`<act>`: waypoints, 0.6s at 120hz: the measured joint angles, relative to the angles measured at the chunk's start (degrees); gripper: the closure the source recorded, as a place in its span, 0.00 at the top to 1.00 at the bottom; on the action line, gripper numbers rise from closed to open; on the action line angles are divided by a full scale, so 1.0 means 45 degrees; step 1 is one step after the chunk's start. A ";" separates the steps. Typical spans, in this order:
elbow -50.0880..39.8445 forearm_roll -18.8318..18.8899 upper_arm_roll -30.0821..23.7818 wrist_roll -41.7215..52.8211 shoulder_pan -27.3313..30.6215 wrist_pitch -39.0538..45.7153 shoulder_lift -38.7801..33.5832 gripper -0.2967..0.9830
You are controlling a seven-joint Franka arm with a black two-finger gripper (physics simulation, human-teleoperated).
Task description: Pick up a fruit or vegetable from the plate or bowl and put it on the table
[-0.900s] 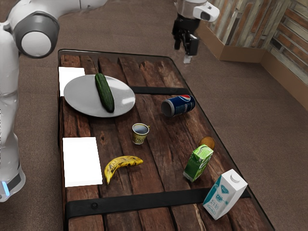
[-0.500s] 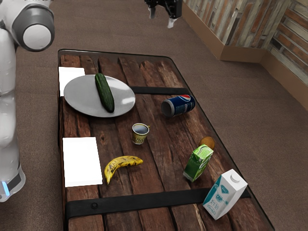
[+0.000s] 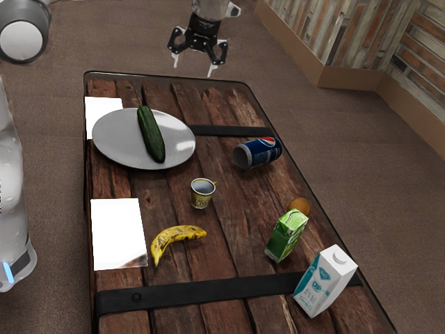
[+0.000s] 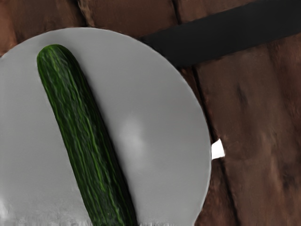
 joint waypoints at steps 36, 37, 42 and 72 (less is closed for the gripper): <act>-0.4909 0.0770 -0.0287 -0.3684 -0.0097 0.3195 -0.2786 0.77; -0.4985 0.0796 -0.0283 -0.3763 -0.0091 0.3253 -0.2848 0.77; -0.5307 0.0942 -0.0234 -0.4135 -0.0018 0.3510 -0.3081 0.77; -0.5824 0.1763 0.1009 -0.5441 0.0090 0.5103 -0.2666 0.77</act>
